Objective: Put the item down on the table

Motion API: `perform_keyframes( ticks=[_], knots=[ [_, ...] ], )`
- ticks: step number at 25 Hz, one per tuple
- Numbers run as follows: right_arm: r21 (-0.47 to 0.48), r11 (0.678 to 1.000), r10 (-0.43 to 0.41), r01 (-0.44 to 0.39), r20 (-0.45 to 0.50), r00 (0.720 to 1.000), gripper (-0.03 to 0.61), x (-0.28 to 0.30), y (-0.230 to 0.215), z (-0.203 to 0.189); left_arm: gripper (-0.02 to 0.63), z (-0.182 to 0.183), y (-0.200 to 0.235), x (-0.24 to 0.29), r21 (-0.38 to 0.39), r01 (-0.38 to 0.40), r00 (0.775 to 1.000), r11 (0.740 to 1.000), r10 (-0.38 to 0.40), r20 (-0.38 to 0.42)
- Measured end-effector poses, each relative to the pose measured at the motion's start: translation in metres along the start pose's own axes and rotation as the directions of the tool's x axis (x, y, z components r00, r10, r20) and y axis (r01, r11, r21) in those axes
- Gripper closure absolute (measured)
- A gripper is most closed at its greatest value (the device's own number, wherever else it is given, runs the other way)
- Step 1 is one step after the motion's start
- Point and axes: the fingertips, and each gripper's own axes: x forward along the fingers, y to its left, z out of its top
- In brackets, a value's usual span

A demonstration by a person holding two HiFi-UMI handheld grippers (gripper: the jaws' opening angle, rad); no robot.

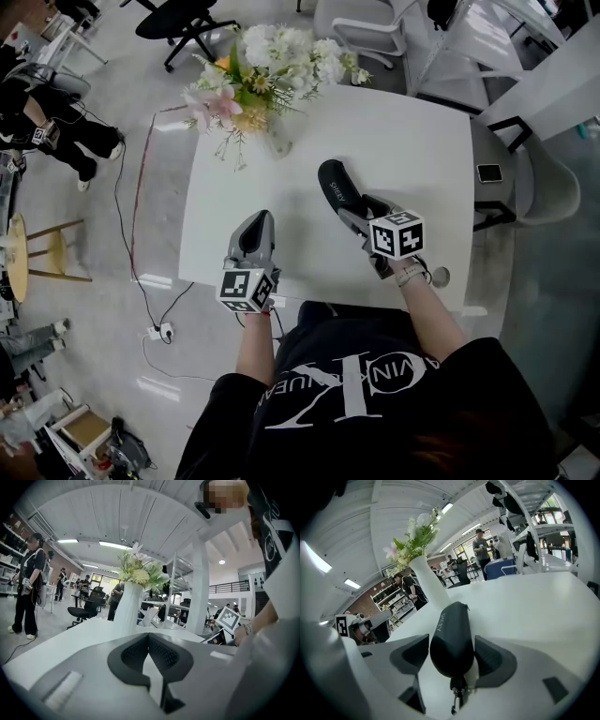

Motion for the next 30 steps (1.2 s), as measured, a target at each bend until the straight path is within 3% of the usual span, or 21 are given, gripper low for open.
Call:
perform_keyframes(
  ticks=[9,15,16,21,25,30],
  knots=[
    [0.032,0.997,-0.069,0.067,0.056,0.996,0.298,-0.019,-0.016,0.005,0.601,0.005,-0.005,0.0,0.005,0.031,1.0,1.0,-0.031,0.004],
    [0.024,0.994,-0.111,0.109,0.182,0.977,0.301,-0.049,-0.017,0.02,0.601,0.005,-0.013,0.001,0.018,0.078,0.997,0.997,-0.078,0.016],
    [0.01,0.992,-0.125,0.126,0.204,0.971,0.314,-0.055,-0.018,0.022,0.601,0.007,-0.014,0.001,0.022,0.083,0.996,0.996,-0.083,0.018],
    [-0.037,0.973,-0.203,0.227,0.329,0.922,0.525,-0.087,-0.022,0.039,0.601,0.018,-0.016,0.0,0.046,0.1,0.994,0.994,-0.103,0.045],
    [-0.095,0.962,-0.195,0.255,0.413,0.889,0.545,-0.108,-0.012,0.057,0.601,0.034,-0.017,-0.002,0.067,0.102,0.991,0.993,-0.108,0.078],
    [-0.15,0.951,-0.176,0.271,0.461,0.87,0.548,-0.12,-0.001,0.076,0.601,0.055,-0.016,-0.003,0.09,0.097,0.986,0.991,-0.108,0.125]
  ],
)
